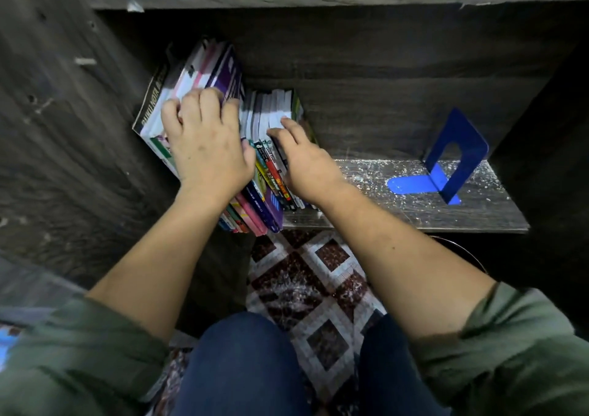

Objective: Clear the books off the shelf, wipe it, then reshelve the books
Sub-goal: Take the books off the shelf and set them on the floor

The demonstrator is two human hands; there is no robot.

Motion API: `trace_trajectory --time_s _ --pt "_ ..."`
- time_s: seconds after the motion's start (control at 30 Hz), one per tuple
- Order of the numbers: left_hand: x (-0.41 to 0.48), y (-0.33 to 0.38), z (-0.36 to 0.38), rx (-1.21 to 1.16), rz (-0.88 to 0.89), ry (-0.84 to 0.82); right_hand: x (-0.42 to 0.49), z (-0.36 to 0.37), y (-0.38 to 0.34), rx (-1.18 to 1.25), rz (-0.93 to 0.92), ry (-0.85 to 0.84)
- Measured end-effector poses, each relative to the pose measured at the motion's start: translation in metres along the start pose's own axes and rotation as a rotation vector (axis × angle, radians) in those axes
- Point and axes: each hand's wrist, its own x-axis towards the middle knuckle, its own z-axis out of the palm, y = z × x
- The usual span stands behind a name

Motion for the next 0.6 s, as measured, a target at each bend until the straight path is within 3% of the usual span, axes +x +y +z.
trace_trajectory --time_s 0.2,0.37,0.6 --pt "0.003 -0.007 -0.002 -0.168 -0.126 0.241 0.0 0.006 0.004 0.0 0.043 0.075" --pt "0.004 0.0 -0.001 -0.202 -0.238 0.082 -0.002 0.005 0.012 0.018 0.098 0.148" --pt "0.004 0.001 0.003 -0.204 -0.251 0.083 -0.007 0.003 0.019 0.046 0.103 0.185"
